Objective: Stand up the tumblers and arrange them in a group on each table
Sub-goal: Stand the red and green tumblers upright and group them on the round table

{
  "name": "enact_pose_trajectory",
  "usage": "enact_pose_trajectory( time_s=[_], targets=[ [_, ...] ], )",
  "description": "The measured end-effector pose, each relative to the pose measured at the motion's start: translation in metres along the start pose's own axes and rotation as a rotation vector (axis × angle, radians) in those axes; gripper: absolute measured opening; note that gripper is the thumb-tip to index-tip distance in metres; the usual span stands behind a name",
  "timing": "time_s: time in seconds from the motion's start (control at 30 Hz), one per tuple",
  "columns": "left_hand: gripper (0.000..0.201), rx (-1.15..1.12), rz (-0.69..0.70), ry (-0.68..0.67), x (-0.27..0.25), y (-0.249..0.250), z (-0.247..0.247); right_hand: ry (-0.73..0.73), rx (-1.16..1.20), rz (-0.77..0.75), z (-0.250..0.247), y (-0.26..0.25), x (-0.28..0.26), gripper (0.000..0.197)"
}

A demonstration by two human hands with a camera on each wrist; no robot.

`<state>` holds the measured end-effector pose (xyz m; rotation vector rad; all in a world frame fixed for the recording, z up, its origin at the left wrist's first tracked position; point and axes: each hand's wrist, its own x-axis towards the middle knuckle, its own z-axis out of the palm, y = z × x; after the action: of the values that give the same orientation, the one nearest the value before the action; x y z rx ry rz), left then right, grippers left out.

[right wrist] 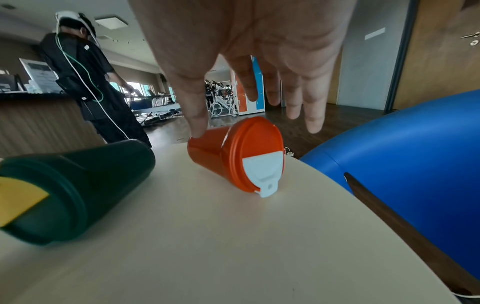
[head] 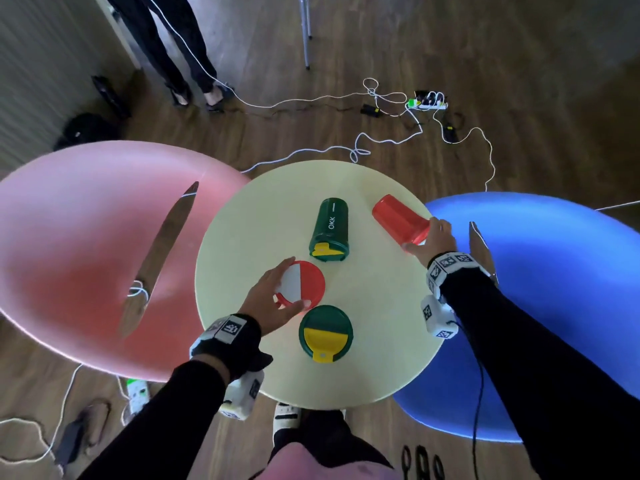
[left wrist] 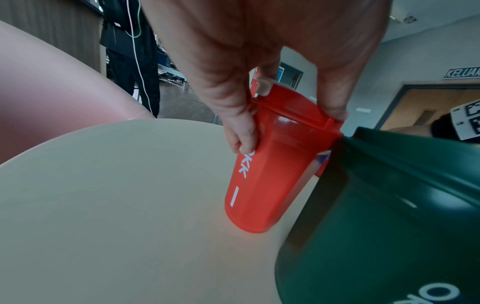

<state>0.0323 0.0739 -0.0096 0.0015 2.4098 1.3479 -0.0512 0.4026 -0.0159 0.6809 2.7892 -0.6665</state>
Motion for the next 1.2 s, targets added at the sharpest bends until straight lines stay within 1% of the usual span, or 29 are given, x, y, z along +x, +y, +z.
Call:
enact_pose_trajectory(
  time_s=[0.17,0.27,0.37,0.4,0.47,0.53,0.63,0.77,0.87,1.0,1.1,1.2],
  targets=[
    [0.082,-0.011,-0.016,-0.009,0.000,-0.003,0.002,-0.065,-0.052,-0.019,0.010,-0.001,0.020,0.084],
    [0.083,0.011,-0.012,-0.011,0.000,-0.003,0.002,-0.050,-0.057,-0.013,0.013,-0.003,0.023,0.082],
    [0.082,0.003,-0.014,-0.005,0.000,-0.004,0.002,-0.039,-0.116,-0.014,0.011,0.000,0.025,0.088],
    [0.082,0.000,-0.014,-0.005,0.000,-0.004,0.002,-0.043,-0.142,-0.022,0.010,0.001,0.024,0.087],
    [0.082,-0.012,-0.012,-0.006,-0.001,-0.005,0.003,-0.037,-0.141,-0.029,0.011,0.002,0.022,0.075],
    [0.082,-0.020,-0.007,-0.006,-0.001,-0.005,0.003,-0.036,-0.099,0.002,0.012,0.003,0.018,0.070],
    [0.082,-0.032,-0.005,-0.005,-0.001,-0.005,0.004,-0.071,-0.028,0.052,0.013,0.003,0.011,0.073],
    [0.082,-0.030,0.003,-0.005,-0.001,-0.005,0.004,-0.100,-0.008,0.076,0.011,0.002,-0.004,0.076],
    [0.083,-0.036,-0.001,-0.006,-0.001,-0.006,0.004,-0.078,0.052,0.073,0.011,0.000,-0.020,0.077],
    [0.084,-0.057,0.001,-0.002,0.000,-0.008,0.004,-0.031,0.126,0.064,0.008,-0.007,-0.041,0.074],
    [0.088,-0.070,0.010,-0.012,0.001,-0.009,0.004,-0.073,0.141,0.095,0.002,-0.014,-0.053,0.074],
    [0.091,-0.073,0.023,-0.011,0.001,-0.009,0.004,-0.130,0.146,0.126,-0.001,-0.021,-0.063,0.063]
  ],
)
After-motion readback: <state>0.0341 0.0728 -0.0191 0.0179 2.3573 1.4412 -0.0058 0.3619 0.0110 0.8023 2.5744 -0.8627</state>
